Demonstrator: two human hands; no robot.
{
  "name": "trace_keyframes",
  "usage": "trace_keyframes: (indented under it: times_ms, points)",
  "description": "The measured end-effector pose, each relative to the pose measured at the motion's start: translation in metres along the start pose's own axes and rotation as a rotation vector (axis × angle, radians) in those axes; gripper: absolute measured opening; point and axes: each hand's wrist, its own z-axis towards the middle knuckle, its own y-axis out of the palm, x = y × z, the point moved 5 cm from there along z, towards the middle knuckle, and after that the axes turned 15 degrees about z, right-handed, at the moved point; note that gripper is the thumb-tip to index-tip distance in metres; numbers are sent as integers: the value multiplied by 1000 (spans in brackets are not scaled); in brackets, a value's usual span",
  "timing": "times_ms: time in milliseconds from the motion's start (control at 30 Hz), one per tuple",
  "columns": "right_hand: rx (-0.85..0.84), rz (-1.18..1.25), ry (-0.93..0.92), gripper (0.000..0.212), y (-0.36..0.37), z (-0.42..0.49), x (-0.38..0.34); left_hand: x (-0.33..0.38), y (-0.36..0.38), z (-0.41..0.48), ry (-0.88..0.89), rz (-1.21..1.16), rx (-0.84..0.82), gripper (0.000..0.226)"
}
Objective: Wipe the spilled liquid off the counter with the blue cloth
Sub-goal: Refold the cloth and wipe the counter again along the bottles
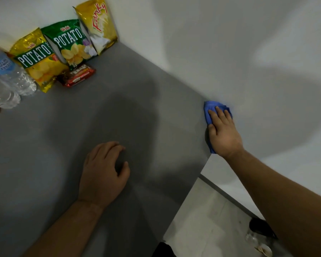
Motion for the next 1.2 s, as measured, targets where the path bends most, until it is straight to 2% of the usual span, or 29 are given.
trace_keyframes:
  times_ms: [167,533,833,1200]
  points:
    - [-61,-6,-72,60,16,-46,-27,1,5,-5,16,3,18,37]
    - [-282,-48,-206,56,75,-169,-81,-6,-2,-12,12,-42,40,36]
    - [-470,-17,-294,56,106,-237,-129,-40,-23,-57,-88,-84,96,29]
    - [-497,-74,-604,57,148,-330,-192,-91,-45,-144,-204,-74,129,23]
